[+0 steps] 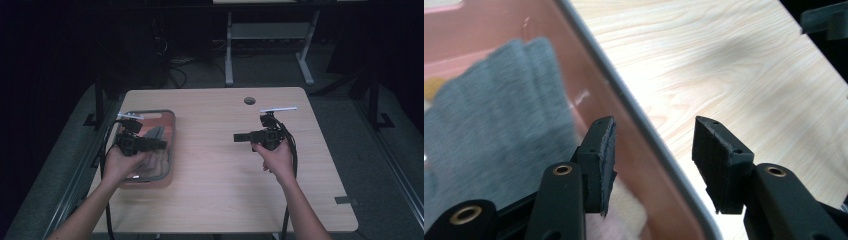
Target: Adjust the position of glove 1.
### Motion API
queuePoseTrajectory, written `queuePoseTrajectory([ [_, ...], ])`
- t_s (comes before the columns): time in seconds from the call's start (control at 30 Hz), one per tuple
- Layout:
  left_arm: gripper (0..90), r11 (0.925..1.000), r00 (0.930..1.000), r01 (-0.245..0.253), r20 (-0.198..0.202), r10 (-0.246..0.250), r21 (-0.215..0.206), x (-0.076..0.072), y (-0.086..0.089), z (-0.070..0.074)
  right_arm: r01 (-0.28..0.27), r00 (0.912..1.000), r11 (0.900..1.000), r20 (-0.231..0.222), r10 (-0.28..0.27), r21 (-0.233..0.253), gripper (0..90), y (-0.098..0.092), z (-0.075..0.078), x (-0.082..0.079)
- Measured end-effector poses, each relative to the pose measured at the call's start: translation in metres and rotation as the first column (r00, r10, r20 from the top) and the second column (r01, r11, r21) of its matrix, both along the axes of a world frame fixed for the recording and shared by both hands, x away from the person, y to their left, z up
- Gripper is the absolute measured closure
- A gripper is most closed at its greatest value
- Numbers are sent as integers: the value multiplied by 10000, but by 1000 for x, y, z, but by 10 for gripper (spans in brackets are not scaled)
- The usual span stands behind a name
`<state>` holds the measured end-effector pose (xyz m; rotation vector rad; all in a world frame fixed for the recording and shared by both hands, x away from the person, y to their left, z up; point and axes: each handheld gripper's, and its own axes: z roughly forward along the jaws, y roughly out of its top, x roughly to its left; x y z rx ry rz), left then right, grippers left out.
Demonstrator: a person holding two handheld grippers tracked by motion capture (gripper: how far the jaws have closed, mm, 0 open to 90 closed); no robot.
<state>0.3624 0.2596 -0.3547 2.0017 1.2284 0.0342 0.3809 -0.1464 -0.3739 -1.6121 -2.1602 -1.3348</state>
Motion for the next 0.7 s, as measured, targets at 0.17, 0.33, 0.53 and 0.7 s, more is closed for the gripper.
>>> queuePoseTrajectory([
  [0.17,511,9996,9995,294,75,-294,11,-2,-10,3,55,9999,10000,-145,-55,-51,444,-5,-3,-2],
  [0.33,501,9981,9981,593,205,-589,-167,-4,-24,7,161,9996,9998,-222,-163,-68,437,-13,-6,-5],
  [0.53,476,9945,9943,1020,334,-1013,-225,-8,-44,10,360,9991,9993,-205,-362,-68,432,-26,-7,-10],
  [0.7,453,9900,9896,1385,418,-1374,-250,-12,-59,12,520,9984,9985,-234,-524,-150,427,-37,-12,-13],
])
